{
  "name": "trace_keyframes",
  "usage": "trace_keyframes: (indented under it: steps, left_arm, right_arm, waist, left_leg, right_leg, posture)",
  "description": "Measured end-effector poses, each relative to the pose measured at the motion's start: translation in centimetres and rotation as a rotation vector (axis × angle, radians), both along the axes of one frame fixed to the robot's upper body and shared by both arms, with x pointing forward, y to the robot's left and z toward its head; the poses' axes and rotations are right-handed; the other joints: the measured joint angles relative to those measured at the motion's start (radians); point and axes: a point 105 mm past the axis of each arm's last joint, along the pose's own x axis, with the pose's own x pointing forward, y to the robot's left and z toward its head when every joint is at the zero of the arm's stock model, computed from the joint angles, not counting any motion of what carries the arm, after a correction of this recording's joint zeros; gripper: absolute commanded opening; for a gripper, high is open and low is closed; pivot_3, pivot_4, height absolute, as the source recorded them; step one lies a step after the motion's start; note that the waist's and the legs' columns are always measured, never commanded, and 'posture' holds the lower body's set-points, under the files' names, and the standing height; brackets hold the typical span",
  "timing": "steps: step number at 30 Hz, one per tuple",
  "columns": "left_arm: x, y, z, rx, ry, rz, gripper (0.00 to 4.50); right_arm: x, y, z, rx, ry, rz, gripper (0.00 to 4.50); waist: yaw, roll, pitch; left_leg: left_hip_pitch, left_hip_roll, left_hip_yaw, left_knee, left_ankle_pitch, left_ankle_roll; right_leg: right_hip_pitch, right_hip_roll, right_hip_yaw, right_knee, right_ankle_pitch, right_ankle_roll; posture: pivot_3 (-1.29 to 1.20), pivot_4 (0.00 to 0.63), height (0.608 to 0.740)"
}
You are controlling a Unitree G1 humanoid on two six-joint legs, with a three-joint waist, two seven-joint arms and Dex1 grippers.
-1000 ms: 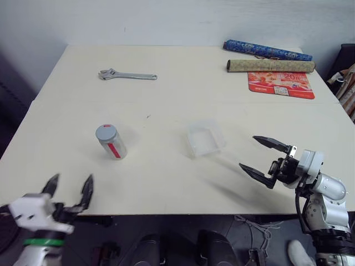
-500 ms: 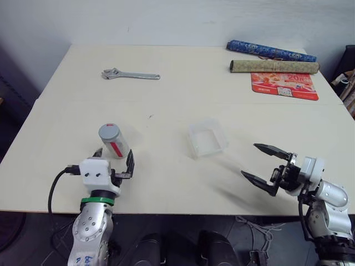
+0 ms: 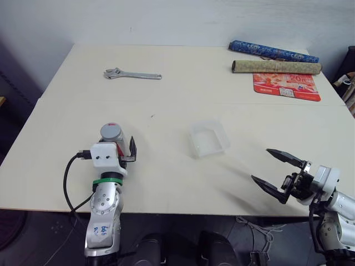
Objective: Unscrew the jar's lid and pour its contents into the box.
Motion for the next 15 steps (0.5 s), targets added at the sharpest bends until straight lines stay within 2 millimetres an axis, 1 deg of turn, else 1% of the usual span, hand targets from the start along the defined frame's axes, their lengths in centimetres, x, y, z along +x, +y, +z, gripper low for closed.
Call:
trace_keyframes:
  steps: [5, 8, 12, 13, 15]
  left_arm:
    - [1.2, -0.1, 0.0, 0.009, -0.019, 0.012, 4.48]
    - [1.5, -0.5, 0.0, 0.015, -0.022, 0.006, 3.85]
    - [1.5, -0.7, -0.1, 0.018, -0.024, 0.005, 2.55]
    - [1.5, -0.6, -0.1, 0.017, -0.022, 0.006, 2.37]
    - [1.5, -0.4, -0.1, 0.016, -0.022, 0.010, 2.37]
  right_arm:
    - [-0.2, 0.5, 0.8, -0.001, -0.026, -0.007, 4.50]
    - [0.0, 1.1, 1.3, 0.003, -0.034, -0.006, 4.50]
    - [0.3, 1.6, 2.0, 0.015, -0.038, -0.011, 4.50]
    - [0.4, 1.6, 2.0, 0.017, -0.037, -0.013, 4.50]
    - [0.5, 1.6, 2.0, 0.022, -0.030, -0.017, 4.50]
  waist:
    - [0.000, 0.000, 0.000]
    - [0.000, 0.000, 0.000]
    - [0.000, 0.000, 0.000]
    - [0.000, 0.000, 0.000]
    - [0.000, 0.000, 0.000]
  left_leg:
    - [0.000, 0.000, 0.000, 0.000, 0.000, 0.000]
    - [0.000, 0.000, 0.000, 0.000, 0.000, 0.000]
    - [0.000, 0.000, 0.000, 0.000, 0.000, 0.000]
    - [0.000, 0.000, 0.000, 0.000, 0.000, 0.000]
    - [0.000, 0.000, 0.000, 0.000, 0.000, 0.000]
  right_leg:
    - [0.000, 0.000, 0.000, 0.000, 0.000, 0.000]
    - [0.000, 0.000, 0.000, 0.000, 0.000, 0.000]
    - [0.000, 0.000, 0.000, 0.000, 0.000, 0.000]
    - [0.000, 0.000, 0.000, 0.000, 0.000, 0.000]
    - [0.000, 0.000, 0.000, 0.000, 0.000, 0.000]
  posture:
    - [0.00, 0.150, 0.740]
    - [0.00, 0.150, 0.740]
    - [0.00, 0.150, 0.740]
    - [0.00, 0.150, 0.740]
    - [0.00, 0.150, 0.740]
